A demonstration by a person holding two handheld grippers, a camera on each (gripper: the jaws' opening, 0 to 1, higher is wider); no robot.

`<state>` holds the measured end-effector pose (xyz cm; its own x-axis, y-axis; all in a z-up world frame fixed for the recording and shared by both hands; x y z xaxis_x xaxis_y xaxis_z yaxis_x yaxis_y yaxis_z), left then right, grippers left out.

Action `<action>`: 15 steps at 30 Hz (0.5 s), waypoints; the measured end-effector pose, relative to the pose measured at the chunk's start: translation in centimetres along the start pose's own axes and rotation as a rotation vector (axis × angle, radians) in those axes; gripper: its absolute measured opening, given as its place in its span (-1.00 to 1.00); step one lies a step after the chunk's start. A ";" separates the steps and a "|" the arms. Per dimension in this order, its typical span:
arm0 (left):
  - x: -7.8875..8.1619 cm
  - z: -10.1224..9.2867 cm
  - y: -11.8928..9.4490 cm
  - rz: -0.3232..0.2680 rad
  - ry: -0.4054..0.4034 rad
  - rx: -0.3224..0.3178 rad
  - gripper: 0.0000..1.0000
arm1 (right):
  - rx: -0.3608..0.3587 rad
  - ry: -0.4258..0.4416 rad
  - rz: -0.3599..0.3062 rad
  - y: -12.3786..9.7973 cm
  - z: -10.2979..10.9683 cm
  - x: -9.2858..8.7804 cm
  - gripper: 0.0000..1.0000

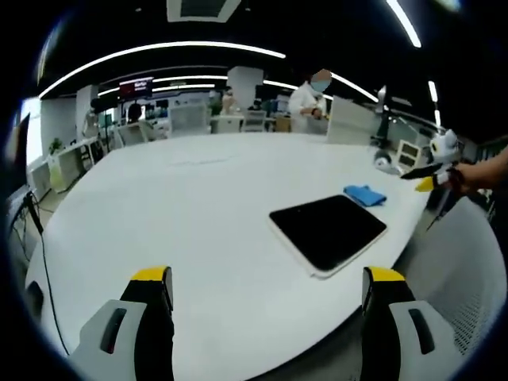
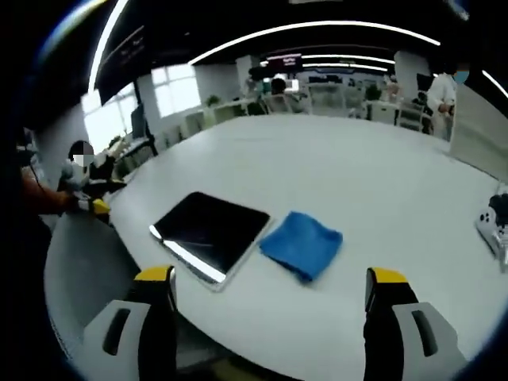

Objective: Wipe the mirror surface with the cleaning cloth until all visible marks leave the cleaned area.

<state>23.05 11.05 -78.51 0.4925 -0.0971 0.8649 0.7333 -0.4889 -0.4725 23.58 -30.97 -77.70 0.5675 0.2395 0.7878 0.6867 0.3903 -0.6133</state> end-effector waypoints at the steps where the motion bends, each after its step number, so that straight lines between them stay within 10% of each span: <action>1: -0.2 -0.2 0.0 0.013 0.001 -0.005 0.99 | 0.000 0.034 0.018 -0.2 0.2 -0.3 0.98; 15: -0.3 0.1 0.2 0.002 -0.046 -0.036 0.99 | 0.004 0.009 -0.022 -0.6 0.4 -0.1 0.93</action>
<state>23.06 11.06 -78.87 0.5154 -0.0586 0.8549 0.7156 -0.5195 -0.4670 22.91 -30.88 -77.42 0.5564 0.2226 0.8006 0.6974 0.3987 -0.5955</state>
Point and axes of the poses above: the point that each gripper's makers call its tool centre point, and the gripper's own axes: y roughly forward along the fingers, z roughly to its left, x roughly out of its top, the point moved 2 cm from there along -y, roughly backward along the fingers, and after that the axes turned 4 degrees about -y, right-handed, at the moved point
